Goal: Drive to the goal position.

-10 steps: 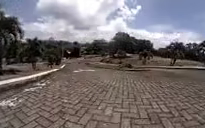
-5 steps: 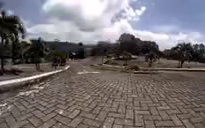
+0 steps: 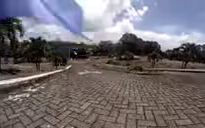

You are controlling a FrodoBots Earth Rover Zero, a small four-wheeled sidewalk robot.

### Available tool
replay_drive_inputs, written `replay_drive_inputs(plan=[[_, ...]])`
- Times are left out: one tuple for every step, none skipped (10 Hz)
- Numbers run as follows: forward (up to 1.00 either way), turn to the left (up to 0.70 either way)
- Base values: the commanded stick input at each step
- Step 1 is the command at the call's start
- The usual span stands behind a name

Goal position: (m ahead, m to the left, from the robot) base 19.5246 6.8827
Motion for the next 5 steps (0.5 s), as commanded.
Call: replay_drive_inputs(plan=[[0.70,0.00],[0.70,0.00],[0.70,0.00],[0.70,0.00],[0.70,0.00]])
